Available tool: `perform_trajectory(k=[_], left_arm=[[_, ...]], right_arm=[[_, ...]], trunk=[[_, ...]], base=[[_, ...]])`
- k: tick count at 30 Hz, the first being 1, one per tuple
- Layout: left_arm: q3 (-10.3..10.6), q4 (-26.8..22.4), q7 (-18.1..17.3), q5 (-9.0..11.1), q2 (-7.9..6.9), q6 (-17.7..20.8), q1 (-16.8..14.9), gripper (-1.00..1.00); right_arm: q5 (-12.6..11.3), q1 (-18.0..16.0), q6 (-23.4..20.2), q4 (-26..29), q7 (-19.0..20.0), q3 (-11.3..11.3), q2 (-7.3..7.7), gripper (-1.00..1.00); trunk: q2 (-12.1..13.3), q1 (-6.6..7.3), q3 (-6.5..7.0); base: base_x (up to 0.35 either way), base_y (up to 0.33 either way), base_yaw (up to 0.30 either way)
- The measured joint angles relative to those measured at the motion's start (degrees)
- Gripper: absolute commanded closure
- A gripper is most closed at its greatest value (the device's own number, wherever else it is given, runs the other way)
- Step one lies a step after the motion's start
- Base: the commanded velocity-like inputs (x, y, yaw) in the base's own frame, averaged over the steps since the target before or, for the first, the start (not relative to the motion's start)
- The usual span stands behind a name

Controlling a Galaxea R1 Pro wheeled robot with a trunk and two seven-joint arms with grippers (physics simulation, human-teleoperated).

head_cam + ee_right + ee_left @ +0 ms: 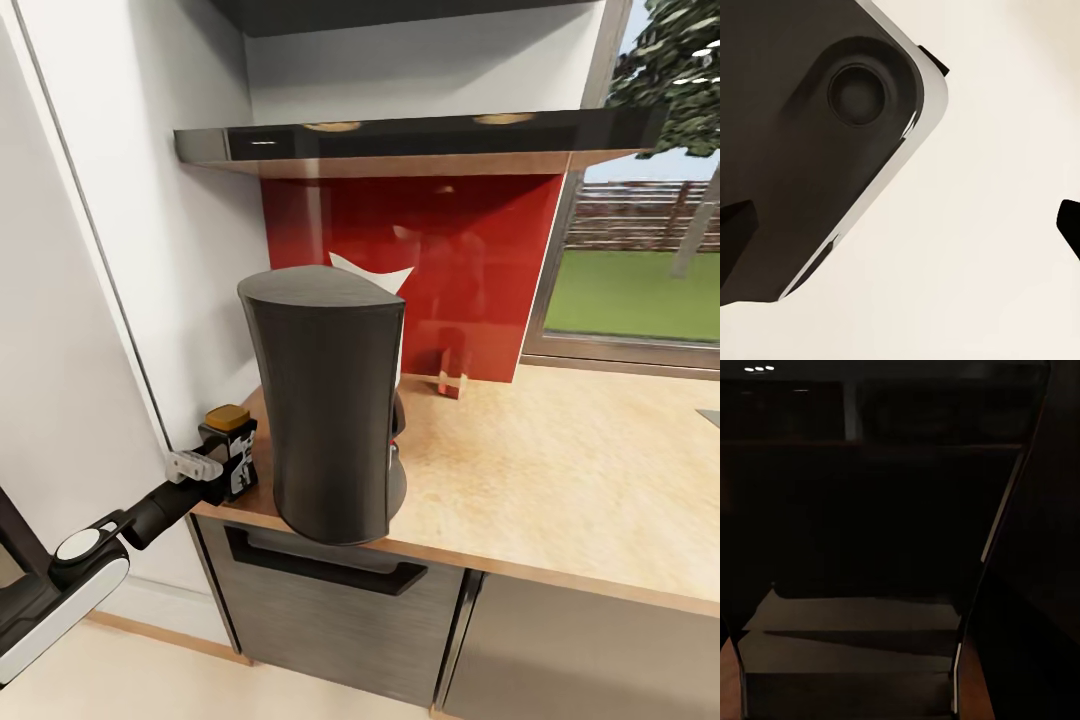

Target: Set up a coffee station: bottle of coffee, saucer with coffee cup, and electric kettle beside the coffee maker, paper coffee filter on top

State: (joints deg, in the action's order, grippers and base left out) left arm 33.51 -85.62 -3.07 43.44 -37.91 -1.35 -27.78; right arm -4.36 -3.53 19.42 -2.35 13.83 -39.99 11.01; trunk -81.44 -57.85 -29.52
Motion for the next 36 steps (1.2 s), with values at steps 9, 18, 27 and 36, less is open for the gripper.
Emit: perform_trajectory(k=[9,18,27,36], left_arm=[[0.0,0.0,0.0,0.0,0.00,0.0,0.0,1.00],[-0.2,-0.3,0.0,0.0,0.01,0.0,-0.1,1.00],[-0.2,-0.3,0.0,0.0,0.01,0.0,-0.1,1.00],[-0.3,-0.4,0.0,0.0,0.01,0.0,0.0,1.00]], right_arm=[[0.0,0.0,0.0,0.0,0.0,0.0,0.00,-1.00],[0.0,0.0,0.0,0.0,0.0,0.0,0.00,-1.00],[0.0,0.0,0.0,0.0,0.0,0.0,0.00,-1.00],[0.0,0.0,0.0,0.0,0.0,0.0,0.00,-1.00]], trunk=[[0.0,0.00,0.00],[-1.2,-0.65,-0.53],[-1.2,-0.65,-0.53],[-1.2,-0.66,-0.53]], base=[[0.000,0.000,0.000],[0.000,0.000,0.000],[0.000,0.000,0.000],[0.000,0.000,0.000]])
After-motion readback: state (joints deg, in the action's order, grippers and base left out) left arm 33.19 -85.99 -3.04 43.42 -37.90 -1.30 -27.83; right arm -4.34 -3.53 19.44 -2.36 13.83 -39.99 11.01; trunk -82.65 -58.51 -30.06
